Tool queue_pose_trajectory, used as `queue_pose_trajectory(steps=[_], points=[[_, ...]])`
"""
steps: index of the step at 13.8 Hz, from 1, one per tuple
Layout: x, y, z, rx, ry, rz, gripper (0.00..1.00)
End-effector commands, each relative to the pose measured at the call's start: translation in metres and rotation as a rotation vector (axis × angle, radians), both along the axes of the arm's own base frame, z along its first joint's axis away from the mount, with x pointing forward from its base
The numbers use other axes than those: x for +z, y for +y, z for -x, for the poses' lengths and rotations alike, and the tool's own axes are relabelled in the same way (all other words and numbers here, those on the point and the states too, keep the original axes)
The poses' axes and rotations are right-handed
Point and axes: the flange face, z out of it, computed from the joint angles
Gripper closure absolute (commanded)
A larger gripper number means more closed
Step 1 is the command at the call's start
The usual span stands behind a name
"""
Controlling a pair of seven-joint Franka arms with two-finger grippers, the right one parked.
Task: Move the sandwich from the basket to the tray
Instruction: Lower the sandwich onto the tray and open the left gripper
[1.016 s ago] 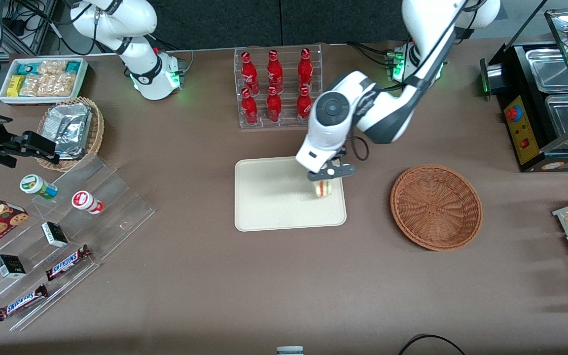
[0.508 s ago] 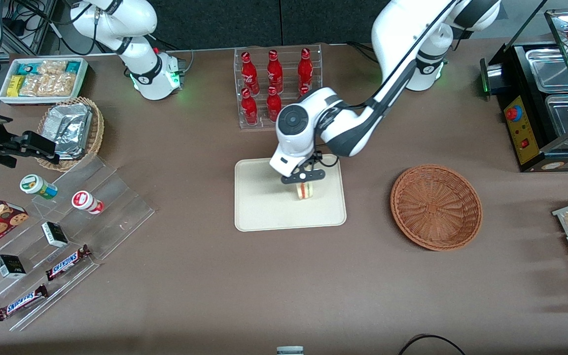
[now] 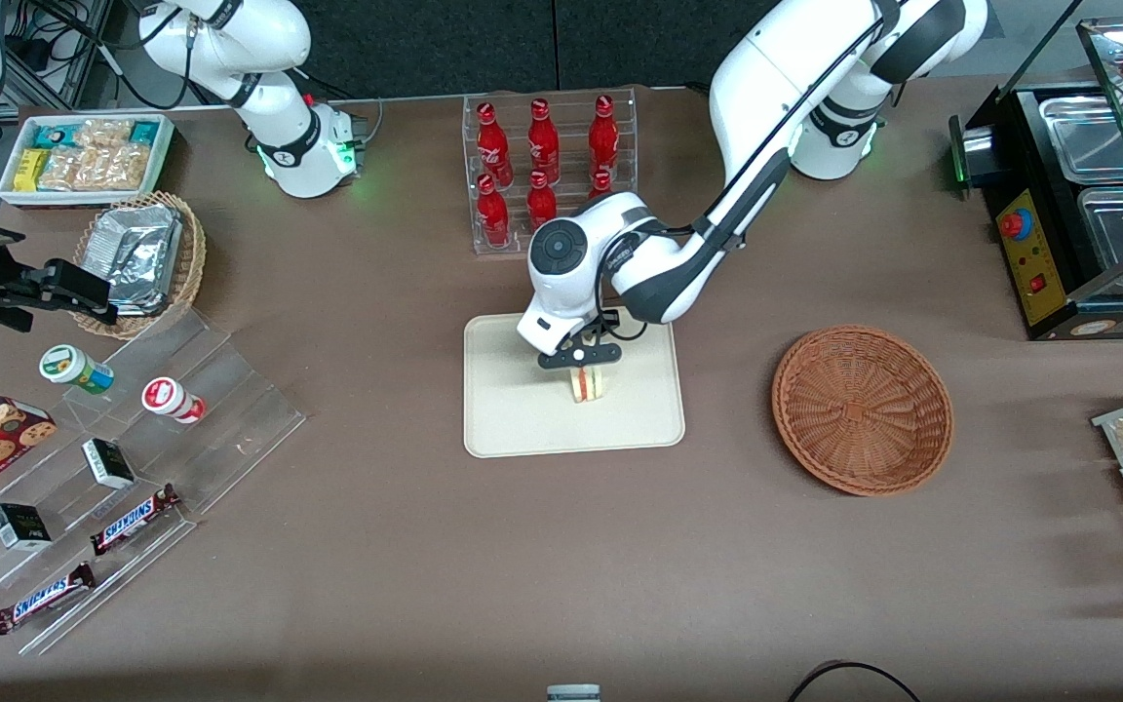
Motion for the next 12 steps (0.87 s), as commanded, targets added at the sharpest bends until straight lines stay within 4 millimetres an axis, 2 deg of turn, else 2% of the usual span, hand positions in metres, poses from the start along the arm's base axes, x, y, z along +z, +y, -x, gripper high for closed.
queue_pose_trajectory(steps=[1,2,4,6,8,10,11,12], points=[[0.002,-0.010,0.000,-0.020,-0.028,-0.001,0.11],[0.005,-0.010,-0.001,-0.024,-0.036,-0.003,0.00],[0.012,-0.007,-0.006,-0.017,-0.046,-0.005,0.00],[0.034,-0.004,-0.014,0.007,-0.055,-0.016,0.00],[0.071,0.011,-0.027,0.047,-0.056,-0.047,0.00],[0.121,0.045,-0.057,0.145,-0.065,-0.005,0.00],[0.148,0.058,-0.061,0.163,-0.073,0.006,0.00],[0.168,0.077,-0.068,0.190,-0.070,-0.015,0.00]])
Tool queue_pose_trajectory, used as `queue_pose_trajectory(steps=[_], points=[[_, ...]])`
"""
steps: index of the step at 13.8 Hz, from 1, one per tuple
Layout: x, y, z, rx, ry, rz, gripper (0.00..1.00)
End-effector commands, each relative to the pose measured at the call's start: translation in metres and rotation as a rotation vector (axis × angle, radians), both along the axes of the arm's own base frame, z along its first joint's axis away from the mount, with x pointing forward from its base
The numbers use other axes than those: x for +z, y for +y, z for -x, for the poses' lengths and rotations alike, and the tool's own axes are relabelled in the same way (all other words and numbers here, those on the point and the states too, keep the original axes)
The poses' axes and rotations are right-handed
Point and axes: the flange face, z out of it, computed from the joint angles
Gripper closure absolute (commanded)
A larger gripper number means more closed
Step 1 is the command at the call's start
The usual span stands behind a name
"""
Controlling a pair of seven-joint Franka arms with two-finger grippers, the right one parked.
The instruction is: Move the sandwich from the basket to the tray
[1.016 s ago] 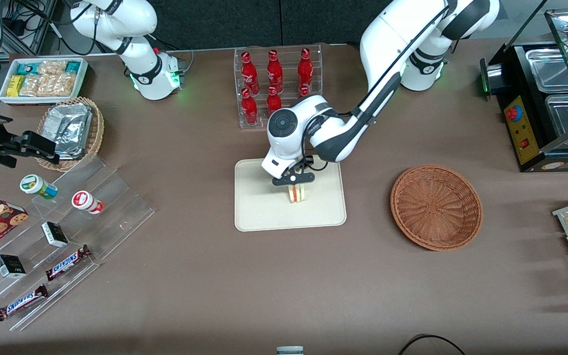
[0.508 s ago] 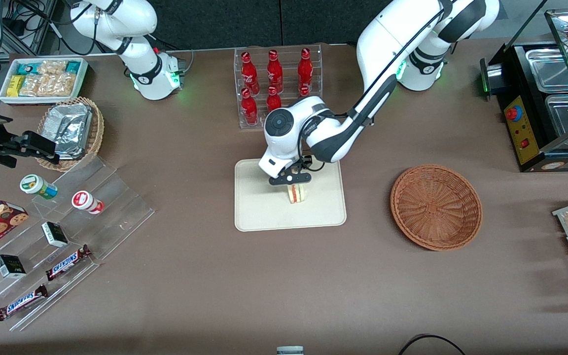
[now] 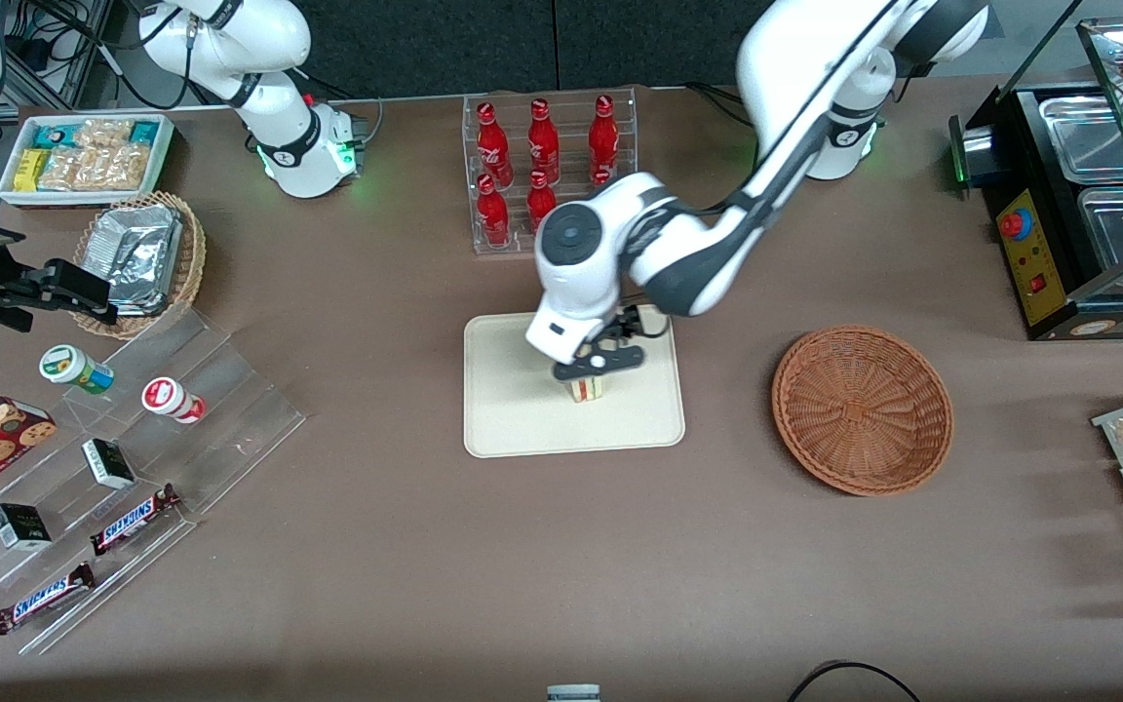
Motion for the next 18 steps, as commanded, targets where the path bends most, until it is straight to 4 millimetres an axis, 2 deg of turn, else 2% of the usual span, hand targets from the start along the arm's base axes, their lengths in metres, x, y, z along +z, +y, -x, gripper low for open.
queue_pose_trajectory(steps=[1,3,6,11,15,18], points=[[0.065,0.053,-0.010,0.077,0.003,-0.035,0.00],[0.093,0.082,-0.013,0.059,0.015,-0.073,0.00],[0.134,0.148,-0.022,-0.003,0.091,-0.111,0.00],[0.192,0.253,-0.032,-0.118,0.167,-0.086,0.00],[0.219,0.328,-0.038,-0.166,0.182,-0.061,0.00],[0.220,0.362,-0.042,-0.199,0.209,-0.049,0.00]])
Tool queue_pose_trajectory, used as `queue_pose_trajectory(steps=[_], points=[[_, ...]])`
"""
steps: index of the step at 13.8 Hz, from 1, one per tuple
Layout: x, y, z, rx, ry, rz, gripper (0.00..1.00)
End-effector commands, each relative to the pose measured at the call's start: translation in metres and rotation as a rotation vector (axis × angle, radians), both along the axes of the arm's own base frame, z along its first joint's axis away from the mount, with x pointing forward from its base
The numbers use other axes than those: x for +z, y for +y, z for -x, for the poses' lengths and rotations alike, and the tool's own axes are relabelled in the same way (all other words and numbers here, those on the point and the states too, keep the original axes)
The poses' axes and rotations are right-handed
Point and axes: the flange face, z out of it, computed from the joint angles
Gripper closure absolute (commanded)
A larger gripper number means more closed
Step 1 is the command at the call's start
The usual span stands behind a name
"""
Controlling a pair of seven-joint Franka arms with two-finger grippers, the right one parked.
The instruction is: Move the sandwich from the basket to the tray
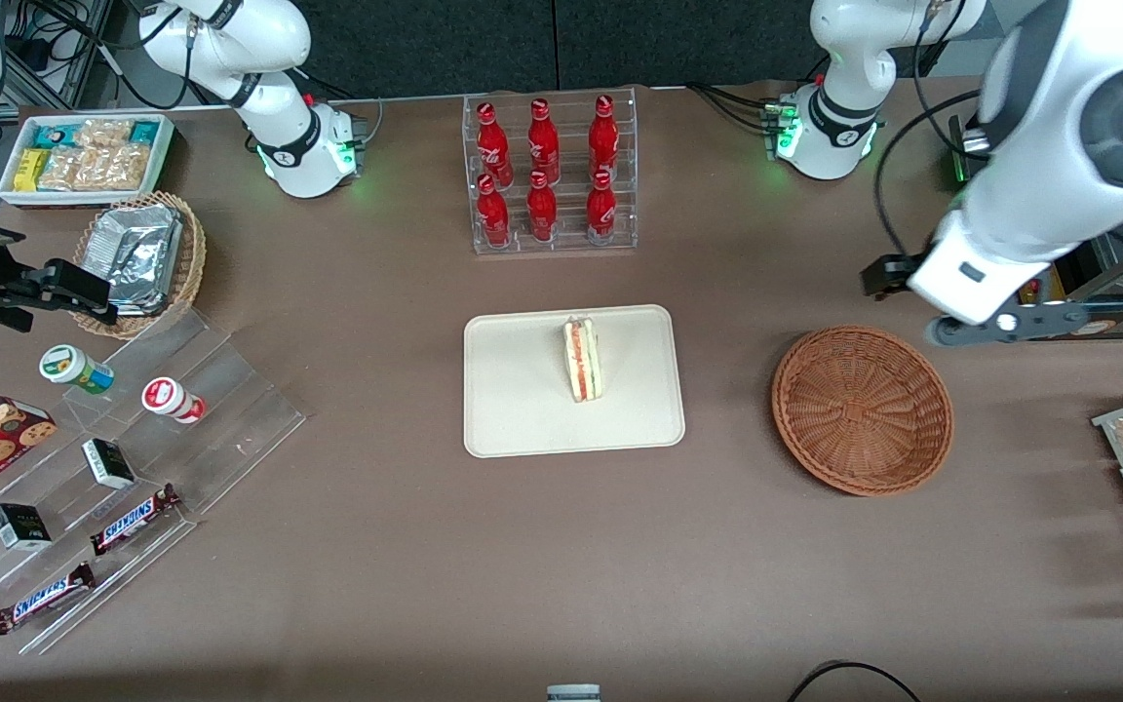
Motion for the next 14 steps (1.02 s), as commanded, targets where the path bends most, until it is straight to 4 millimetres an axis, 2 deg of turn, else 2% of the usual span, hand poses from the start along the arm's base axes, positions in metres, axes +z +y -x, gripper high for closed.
queue_pose_trajectory(steps=[1,3,5,9,11,14], points=[[0.008,0.027,0.008,-0.028,0.014,0.018,0.00],[0.017,0.040,0.018,-0.051,0.029,0.053,0.00],[0.023,0.068,0.026,-0.069,0.033,0.070,0.00],[0.041,0.083,0.040,-0.091,0.026,0.093,0.00],[0.045,0.100,0.042,-0.084,0.031,0.101,0.00],[0.052,0.103,0.031,-0.075,0.005,0.136,0.00]])
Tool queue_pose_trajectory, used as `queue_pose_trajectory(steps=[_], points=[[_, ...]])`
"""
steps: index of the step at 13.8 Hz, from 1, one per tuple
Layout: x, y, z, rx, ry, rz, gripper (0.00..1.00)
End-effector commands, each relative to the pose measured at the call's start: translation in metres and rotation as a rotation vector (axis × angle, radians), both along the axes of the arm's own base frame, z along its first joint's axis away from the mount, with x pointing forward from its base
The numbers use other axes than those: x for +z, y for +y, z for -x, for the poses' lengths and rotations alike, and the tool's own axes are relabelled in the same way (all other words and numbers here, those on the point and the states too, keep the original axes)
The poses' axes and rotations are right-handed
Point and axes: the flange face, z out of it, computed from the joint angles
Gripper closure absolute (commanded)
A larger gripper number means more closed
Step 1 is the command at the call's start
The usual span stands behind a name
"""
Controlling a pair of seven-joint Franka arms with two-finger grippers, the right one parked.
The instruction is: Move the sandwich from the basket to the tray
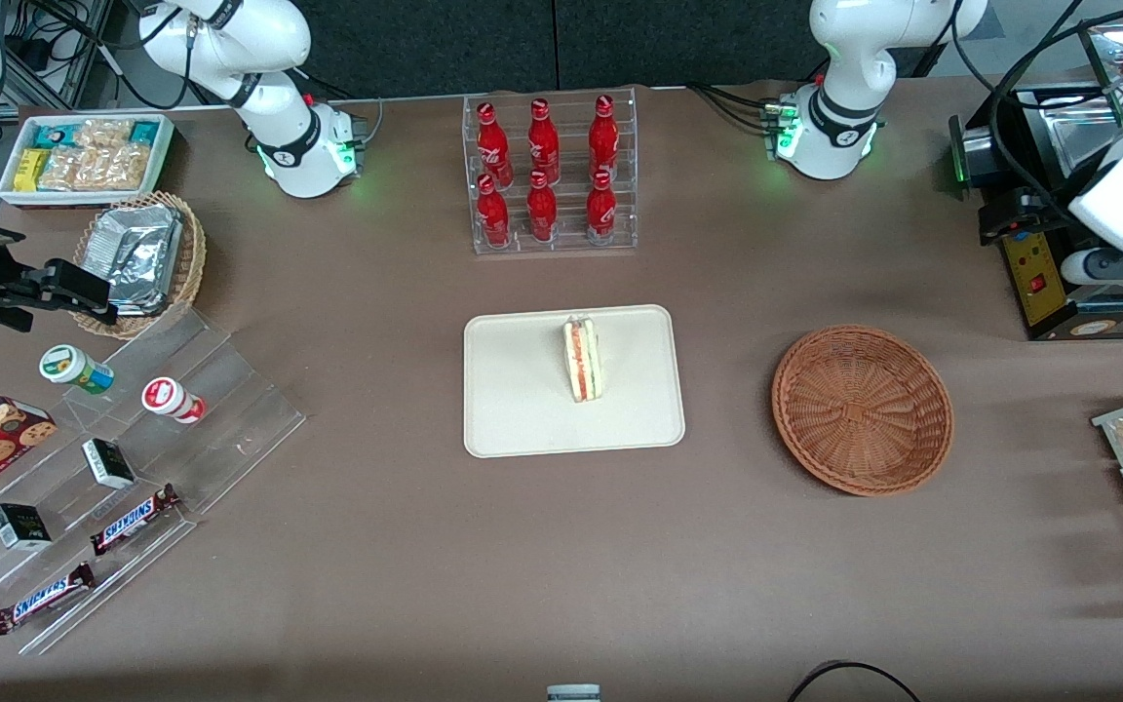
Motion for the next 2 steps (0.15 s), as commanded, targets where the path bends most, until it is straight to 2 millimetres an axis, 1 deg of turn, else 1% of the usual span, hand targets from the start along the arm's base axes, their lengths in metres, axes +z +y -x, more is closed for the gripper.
queue_pose_trajectory(steps=[1,2], points=[[0.0134,0.0011,-0.0113,-0.003,-0.022,0.066,0.00],[0.0153,0.0034,-0.0140,0.000,-0.016,0.062,0.00]])
